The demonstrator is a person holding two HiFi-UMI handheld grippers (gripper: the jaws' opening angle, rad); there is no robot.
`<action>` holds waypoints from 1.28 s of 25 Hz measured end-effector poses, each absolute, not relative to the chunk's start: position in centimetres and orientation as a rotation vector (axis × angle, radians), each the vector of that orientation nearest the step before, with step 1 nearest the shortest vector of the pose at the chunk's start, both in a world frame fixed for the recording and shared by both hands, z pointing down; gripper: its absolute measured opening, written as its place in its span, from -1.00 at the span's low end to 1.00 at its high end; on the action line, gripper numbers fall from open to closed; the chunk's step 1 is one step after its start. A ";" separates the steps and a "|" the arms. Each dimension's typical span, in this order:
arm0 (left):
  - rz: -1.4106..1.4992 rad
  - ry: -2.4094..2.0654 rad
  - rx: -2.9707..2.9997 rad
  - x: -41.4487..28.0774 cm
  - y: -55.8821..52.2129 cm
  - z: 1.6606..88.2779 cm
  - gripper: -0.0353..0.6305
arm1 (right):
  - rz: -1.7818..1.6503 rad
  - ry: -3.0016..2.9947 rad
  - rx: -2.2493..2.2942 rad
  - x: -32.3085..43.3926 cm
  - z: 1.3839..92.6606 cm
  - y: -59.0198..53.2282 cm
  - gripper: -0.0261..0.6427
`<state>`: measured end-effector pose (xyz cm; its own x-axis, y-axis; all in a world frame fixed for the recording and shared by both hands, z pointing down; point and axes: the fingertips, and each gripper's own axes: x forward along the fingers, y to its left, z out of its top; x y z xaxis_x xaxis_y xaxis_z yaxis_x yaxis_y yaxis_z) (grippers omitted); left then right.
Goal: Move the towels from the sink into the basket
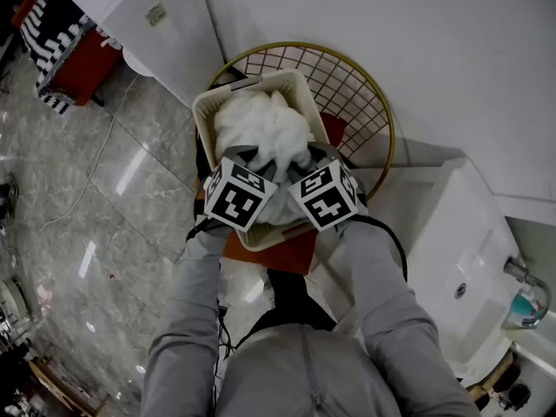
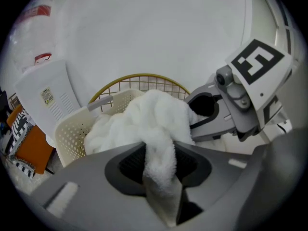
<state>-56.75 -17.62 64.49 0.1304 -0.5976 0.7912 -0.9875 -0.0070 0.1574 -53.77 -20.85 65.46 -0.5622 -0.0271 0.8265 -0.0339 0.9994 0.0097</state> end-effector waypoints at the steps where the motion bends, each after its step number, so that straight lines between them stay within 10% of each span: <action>1: 0.678 -1.555 1.690 -56.8 -17.5 64.3 -0.32 | -0.010 -2.167 0.056 -53.6 65.2 -21.0 -0.43; 32: 0.533 -2.060 1.738 -51.4 -4.3 45.1 -0.19 | -0.203 -2.554 0.424 -44.3 44.5 -13.2 -0.31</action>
